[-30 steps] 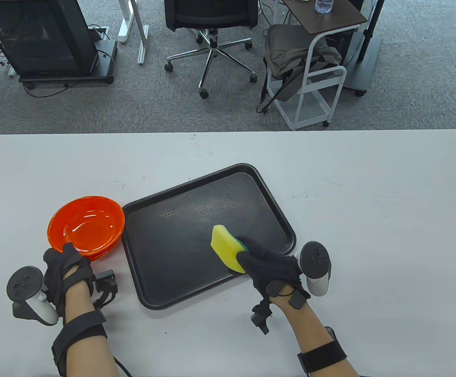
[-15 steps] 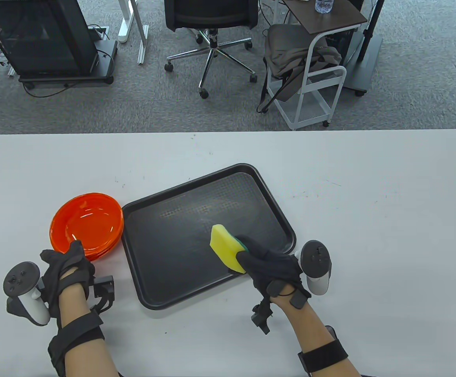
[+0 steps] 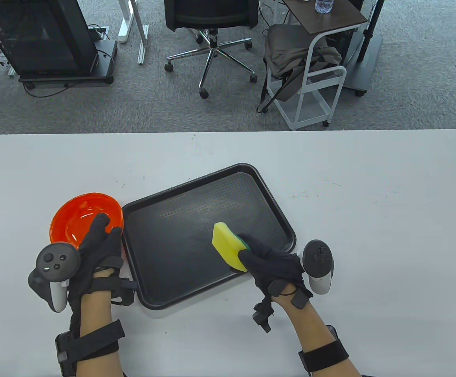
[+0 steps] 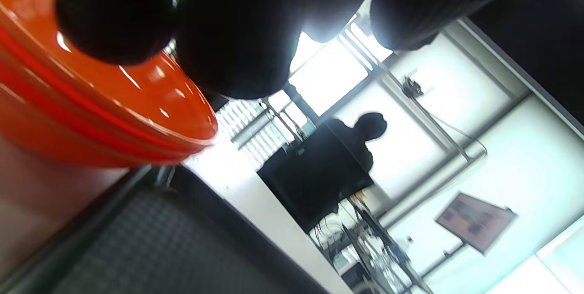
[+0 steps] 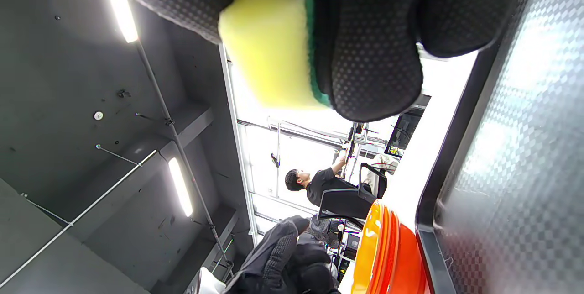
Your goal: Wipe bowl with sponge
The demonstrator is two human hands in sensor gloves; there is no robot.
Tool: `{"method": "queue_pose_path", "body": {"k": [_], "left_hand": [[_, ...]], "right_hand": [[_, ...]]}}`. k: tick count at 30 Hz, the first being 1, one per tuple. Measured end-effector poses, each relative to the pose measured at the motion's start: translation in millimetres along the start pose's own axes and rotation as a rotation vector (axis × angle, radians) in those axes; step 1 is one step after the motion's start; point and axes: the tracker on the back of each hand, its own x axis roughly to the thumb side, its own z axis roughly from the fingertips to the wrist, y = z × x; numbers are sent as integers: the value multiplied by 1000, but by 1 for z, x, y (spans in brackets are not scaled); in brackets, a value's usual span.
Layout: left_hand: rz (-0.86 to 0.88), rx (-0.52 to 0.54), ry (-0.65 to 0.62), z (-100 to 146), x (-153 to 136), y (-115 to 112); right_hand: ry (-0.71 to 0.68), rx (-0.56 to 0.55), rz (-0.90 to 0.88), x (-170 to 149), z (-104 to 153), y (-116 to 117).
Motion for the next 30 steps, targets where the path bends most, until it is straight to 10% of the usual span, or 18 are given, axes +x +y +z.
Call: {"method": "queue_pose_path", "body": {"k": [6,16,30], "left_hand": [[-164,-277,-104,4,34,-42],[-452,-229,-283,9,65,-78],[-396,-236,-305,10,67,-80]], "right_hand": [[2,-3,11,-1,0,-3],[-14,-7,103,2,0,-9],[9,-144,973,13,11,-67]]}}
